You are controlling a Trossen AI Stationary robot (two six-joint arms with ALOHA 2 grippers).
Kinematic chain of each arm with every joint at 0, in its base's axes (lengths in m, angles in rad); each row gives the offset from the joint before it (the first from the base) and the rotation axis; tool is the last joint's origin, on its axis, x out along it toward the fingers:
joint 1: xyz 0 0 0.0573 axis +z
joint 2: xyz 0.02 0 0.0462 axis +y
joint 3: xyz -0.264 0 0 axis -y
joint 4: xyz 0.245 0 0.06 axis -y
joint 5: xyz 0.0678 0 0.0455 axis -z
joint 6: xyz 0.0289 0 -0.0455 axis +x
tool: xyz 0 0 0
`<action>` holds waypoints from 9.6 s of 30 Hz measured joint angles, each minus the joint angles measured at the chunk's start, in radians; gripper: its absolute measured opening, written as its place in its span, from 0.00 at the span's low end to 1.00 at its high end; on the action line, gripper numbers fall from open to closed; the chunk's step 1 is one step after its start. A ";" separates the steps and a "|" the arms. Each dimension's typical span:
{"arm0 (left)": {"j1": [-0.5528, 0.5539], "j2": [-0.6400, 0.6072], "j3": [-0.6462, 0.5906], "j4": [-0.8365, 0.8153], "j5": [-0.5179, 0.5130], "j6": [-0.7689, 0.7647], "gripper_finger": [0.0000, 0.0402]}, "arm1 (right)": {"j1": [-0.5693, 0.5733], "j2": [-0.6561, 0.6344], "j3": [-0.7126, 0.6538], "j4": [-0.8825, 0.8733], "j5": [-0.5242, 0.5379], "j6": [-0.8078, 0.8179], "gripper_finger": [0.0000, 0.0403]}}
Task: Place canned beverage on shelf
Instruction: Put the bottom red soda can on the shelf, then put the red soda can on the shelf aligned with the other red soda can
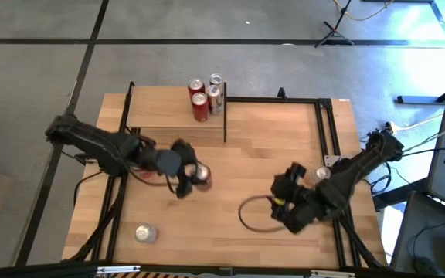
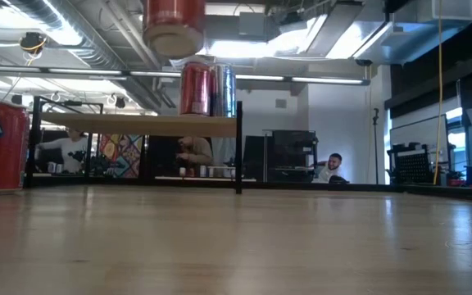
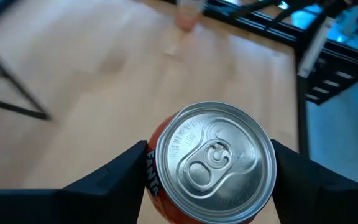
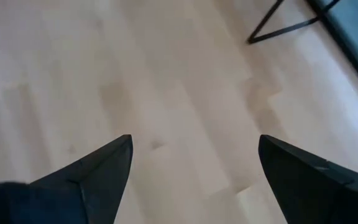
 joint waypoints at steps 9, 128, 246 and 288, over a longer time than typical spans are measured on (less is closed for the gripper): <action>0.191 -0.171 0.000 -0.176 0.039 0.156 0.63 | -0.313 -0.022 0.000 0.052 -0.133 -0.339 0.83; 0.814 -0.205 0.165 -0.654 0.325 0.278 0.87 | -1.091 -0.021 0.000 0.349 -1.079 -0.822 0.83; 0.368 -0.049 0.286 -0.456 0.328 -0.231 0.65 | -0.895 -0.091 -0.229 1.246 -1.024 -0.646 0.39; 0.368 -0.050 0.286 -0.290 0.080 -0.194 0.65 | -0.828 0.010 -0.231 1.313 -1.067 -0.660 0.00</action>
